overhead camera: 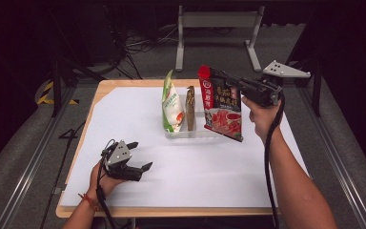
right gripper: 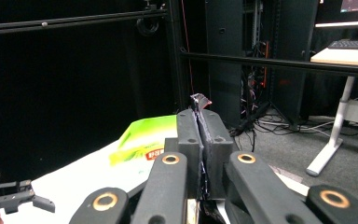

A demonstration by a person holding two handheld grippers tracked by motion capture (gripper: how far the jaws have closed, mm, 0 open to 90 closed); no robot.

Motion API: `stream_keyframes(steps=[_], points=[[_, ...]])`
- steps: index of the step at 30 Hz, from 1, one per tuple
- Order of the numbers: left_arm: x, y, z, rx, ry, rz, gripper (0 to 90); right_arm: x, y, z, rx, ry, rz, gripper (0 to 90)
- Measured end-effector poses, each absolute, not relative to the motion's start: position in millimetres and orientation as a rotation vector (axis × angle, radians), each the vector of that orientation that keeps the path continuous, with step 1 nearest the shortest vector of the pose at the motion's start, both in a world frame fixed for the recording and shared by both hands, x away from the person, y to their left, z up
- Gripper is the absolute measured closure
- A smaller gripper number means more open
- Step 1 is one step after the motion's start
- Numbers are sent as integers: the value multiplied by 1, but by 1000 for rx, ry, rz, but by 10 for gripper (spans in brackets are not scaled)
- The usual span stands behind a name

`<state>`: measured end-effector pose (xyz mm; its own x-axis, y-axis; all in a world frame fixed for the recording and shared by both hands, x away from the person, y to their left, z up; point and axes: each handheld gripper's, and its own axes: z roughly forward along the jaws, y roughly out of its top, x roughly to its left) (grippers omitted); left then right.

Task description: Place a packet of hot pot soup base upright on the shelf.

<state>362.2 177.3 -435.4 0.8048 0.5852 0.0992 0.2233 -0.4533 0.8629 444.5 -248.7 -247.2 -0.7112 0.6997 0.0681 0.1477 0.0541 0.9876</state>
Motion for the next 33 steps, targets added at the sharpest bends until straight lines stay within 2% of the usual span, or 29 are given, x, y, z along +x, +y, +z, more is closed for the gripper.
stream_keyframes(steps=[33], points=[[361, 178, -435, 2039, 569, 466, 128, 512, -209, -268, 1015, 1827, 1610, 876]])
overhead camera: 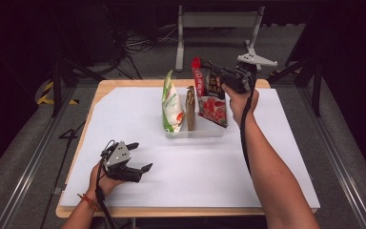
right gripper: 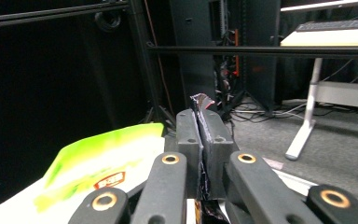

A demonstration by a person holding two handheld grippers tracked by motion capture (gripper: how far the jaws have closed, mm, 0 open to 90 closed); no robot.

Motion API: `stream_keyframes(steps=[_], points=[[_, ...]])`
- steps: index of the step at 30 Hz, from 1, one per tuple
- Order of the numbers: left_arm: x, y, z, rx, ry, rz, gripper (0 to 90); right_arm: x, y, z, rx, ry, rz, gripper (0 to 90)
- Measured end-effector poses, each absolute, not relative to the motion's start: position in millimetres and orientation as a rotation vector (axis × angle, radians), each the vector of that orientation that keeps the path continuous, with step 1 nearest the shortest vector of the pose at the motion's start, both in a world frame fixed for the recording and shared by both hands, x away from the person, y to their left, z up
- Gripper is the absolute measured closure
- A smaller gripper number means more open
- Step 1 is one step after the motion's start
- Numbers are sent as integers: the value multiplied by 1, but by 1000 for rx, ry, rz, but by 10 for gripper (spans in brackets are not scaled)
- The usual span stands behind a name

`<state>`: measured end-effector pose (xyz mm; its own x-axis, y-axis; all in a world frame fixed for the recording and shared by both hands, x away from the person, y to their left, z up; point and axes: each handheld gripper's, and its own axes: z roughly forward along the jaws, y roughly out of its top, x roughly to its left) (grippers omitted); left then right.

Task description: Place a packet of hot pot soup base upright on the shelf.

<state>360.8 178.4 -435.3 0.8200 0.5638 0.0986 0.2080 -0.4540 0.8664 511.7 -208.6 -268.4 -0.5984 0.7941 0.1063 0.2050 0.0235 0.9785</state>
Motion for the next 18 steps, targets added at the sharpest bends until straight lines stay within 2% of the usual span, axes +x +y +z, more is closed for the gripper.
stream_keyframes(steps=[8, 18], points=[[360, 180, -435, 2034, 575, 466, 128, 519, -208, -275, 1063, 1716, 1670, 876], [359, 180, -436, 2041, 569, 469, 128, 518, -206, -303, 990, 1714, 1764, 870]])
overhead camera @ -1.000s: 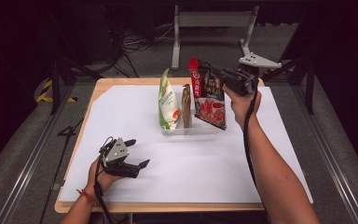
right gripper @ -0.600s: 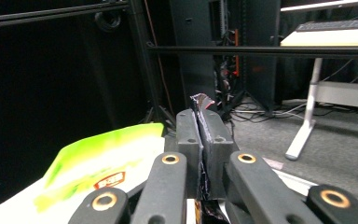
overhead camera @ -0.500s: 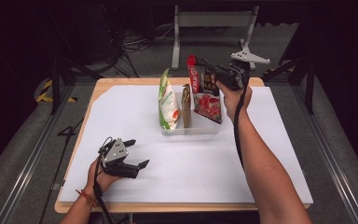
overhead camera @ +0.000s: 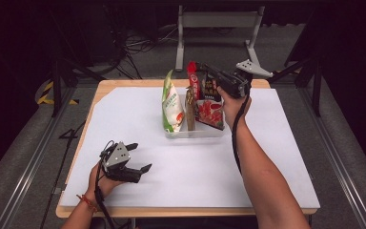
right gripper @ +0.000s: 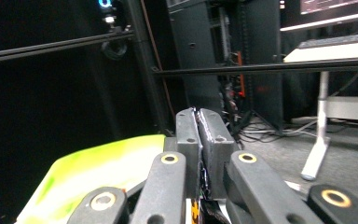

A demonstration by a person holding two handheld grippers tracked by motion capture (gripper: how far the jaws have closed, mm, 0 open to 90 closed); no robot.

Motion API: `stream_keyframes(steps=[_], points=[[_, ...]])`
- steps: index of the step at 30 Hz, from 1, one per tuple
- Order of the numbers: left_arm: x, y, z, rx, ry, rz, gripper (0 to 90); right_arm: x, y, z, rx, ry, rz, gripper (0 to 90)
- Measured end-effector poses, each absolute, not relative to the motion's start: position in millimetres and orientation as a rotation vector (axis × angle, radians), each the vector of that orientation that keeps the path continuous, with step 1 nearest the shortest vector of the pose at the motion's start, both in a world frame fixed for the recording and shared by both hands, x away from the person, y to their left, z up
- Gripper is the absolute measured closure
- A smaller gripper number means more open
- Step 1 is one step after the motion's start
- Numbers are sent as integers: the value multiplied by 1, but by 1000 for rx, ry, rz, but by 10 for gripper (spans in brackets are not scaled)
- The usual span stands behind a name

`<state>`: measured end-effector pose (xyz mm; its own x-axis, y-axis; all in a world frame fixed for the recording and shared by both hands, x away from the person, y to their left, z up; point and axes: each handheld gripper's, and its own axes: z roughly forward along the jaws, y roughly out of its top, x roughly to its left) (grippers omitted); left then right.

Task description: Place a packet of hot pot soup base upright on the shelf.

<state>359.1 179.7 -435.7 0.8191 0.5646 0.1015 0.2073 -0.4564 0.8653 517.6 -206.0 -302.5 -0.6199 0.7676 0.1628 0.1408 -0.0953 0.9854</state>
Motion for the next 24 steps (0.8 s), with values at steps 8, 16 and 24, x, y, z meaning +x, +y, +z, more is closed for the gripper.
stream_keyframes(steps=[8, 16, 24], points=[[360, 178, -436, 2050, 567, 471, 128, 514, -220, -318, 951, 1727, 1828, 859], [360, 178, -436, 2051, 568, 472, 127, 506, -225, -325, 841, 1789, 1875, 820], [359, 177, -436, 2060, 561, 472, 127, 489, -222, -323, 697, 1870, 1787, 823]])
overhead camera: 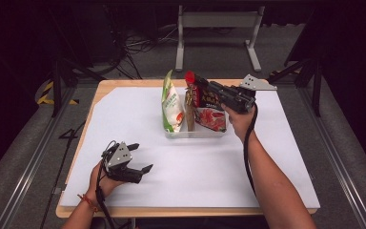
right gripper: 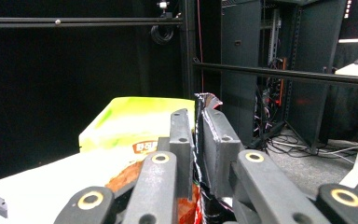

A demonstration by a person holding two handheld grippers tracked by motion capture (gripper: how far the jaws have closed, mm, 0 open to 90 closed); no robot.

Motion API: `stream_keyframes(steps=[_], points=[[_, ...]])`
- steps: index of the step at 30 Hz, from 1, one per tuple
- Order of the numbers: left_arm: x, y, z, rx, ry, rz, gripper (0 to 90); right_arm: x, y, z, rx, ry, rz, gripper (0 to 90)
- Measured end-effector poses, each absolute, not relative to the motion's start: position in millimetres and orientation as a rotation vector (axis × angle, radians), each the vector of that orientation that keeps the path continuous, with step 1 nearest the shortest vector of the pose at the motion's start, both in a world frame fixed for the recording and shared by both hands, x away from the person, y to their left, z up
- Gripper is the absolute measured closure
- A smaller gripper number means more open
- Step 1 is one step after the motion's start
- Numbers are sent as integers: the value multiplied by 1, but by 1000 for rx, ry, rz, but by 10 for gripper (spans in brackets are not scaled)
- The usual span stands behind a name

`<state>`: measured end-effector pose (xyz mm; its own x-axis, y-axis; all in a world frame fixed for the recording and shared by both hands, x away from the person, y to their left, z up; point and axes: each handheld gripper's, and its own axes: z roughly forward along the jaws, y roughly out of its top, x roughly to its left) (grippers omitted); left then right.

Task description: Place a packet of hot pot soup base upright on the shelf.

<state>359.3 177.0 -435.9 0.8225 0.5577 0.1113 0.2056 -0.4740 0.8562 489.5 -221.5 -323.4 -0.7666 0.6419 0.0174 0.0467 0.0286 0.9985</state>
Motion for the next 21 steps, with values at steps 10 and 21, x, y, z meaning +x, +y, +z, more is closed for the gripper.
stream_keyframes(steps=[10, 21], points=[[360, 176, -437, 2065, 561, 462, 127, 485, -239, -334, 748, 1868, 1807, 805], [361, 173, -437, 2074, 556, 460, 127, 483, -263, -337, 829, 1869, 1705, 773]])
